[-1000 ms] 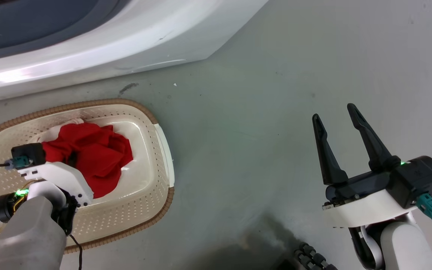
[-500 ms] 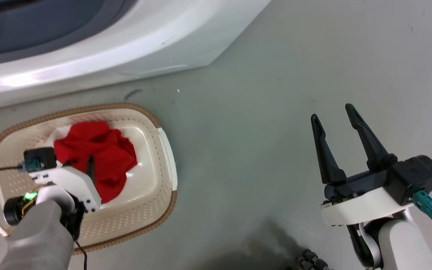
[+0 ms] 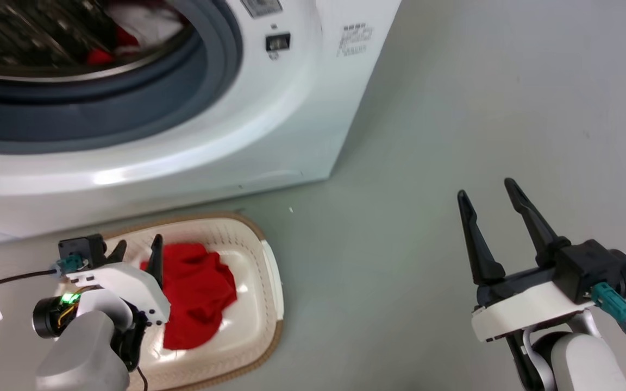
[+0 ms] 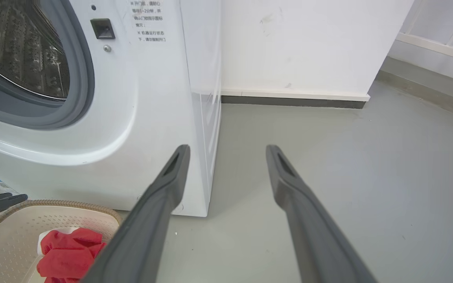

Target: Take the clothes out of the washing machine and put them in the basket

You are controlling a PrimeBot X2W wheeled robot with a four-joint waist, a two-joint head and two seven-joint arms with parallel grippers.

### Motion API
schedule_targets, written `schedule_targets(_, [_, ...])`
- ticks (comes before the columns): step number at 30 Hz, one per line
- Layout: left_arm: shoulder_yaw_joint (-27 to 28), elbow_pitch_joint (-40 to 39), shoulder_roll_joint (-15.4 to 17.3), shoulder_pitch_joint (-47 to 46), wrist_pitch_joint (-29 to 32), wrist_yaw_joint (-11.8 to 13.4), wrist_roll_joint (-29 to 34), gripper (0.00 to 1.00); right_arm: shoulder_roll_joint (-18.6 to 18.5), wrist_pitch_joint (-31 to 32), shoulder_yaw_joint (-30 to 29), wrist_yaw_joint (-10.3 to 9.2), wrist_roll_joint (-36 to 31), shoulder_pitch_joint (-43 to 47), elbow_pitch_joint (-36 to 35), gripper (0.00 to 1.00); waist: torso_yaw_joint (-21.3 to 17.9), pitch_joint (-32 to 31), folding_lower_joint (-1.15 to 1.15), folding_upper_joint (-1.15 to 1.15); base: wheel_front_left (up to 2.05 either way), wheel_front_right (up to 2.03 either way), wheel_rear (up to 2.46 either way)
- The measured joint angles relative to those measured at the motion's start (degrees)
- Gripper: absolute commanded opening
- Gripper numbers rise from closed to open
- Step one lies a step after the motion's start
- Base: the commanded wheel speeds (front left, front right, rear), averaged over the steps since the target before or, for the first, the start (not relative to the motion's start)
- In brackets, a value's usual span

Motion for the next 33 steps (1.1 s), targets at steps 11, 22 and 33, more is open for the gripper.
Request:
schedule_targets(11, [7.0, -16.8, -0.8, 6.9, 0.0, 2.7, 9.8, 1.0, 0.0, 1.9, -1.2, 0.0, -0.4, 2.8, 0.5, 1.0, 2.7, -11.1, -0.01, 0.0, 0.0, 0.0, 0.0])
schedule_targets(22, [13.6, -32.1, -2.6, 9.7, 0.0, 3.5, 16.7, 1.0, 0.0, 3.4, -1.8, 0.0, -0.5, 5.3, 0.0, 1.0, 4.2, -16.6, -0.01, 0.0, 0.0, 0.0, 0.0])
schedule_targets(33, [14.6, -23.4, 2.3, 0.3, 2.7, 1.1, 16.6, 1.0, 0.0, 2.6, 0.2, 0.0, 0.8, 5.7, -0.4, 1.0, -0.4, -14.0, 0.0, 0.0, 0.0, 0.0, 0.0])
